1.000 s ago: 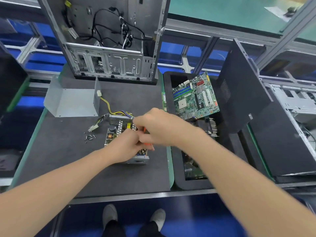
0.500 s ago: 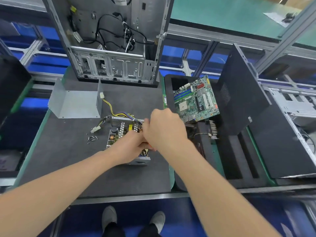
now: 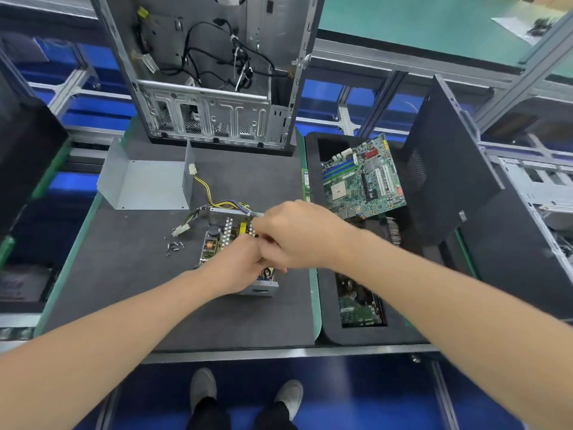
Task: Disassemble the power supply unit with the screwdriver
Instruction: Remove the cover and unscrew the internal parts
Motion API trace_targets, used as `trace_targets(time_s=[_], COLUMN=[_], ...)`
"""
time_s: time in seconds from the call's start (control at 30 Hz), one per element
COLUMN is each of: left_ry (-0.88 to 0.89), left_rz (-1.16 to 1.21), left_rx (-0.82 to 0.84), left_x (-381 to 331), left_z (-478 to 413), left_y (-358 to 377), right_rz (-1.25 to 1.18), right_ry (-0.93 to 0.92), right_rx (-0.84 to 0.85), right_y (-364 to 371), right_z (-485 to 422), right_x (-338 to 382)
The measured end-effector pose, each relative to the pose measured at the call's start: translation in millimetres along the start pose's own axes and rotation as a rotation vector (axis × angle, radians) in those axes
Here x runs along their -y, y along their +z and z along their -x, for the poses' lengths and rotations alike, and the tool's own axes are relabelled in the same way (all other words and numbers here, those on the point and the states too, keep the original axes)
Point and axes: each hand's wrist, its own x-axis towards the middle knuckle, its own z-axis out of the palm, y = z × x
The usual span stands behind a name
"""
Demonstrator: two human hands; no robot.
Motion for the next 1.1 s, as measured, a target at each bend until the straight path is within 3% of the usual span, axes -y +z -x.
trace_targets(time_s=[0.13, 0.23, 0.3, 0.47, 0.53, 0.67, 0.83, 0.9, 1.0, 1.1], left_ry=[-0.063, -0.045, -0.093, -0.043, -0.004, 0.039, -0.062, -0.070, -0.089, -0.084], left_rz=[-0.047, -0.141, -0.083, 0.018, 0.005, -0.037, -0.093, -0.156, -0.067, -0.055], left_rx=[-0.078, -0.028, -0.032, 0.068, 0.056, -0.009, -0.015, -0.027, -0.025, 0.077], left_x=[-6.0, -1.1, 5.8, 3.4, 1.4, 1.4, -3.2, -3.4, 1.7, 0.4], left_z=[1.2, -1.0, -1.5, -0.1, -1.2, -0.5, 0.8, 0.7, -0.9, -0.2], left_y=[0.0, -0.1, -0.6, -1.7, -2.1, 0.0, 1.8, 0.7, -2.6, -1.7], right_rz=[-0.103, -0.161, -0.133, -0.153, -0.169, -0.136, -0.192, -0.187, -0.176, -0.266], right_ry=[0.604, 0.756, 0.690, -0.092, -0.239, -0.168, 0.670, 0.797, 0.736, 0.264], right_rx=[-0.334, -0.269, -0.201, 0.061, 0.078, 0.000, -0.220, -0.238, -0.199, 0.002], right_y=[13.2, 24.5, 27.0, 1.3, -6.0, -0.1, 11.8, 17.9, 21.3, 8.5], right_z=[-0.4, -6.0, -9.8, -6.0, -1.2, 5.5, 1.0, -8.1, -15.8, -7.4], right_x=[26.9, 38.3, 31.5, -14.4, -24.8, -12.7, 21.5, 32.8, 26.2, -3.6])
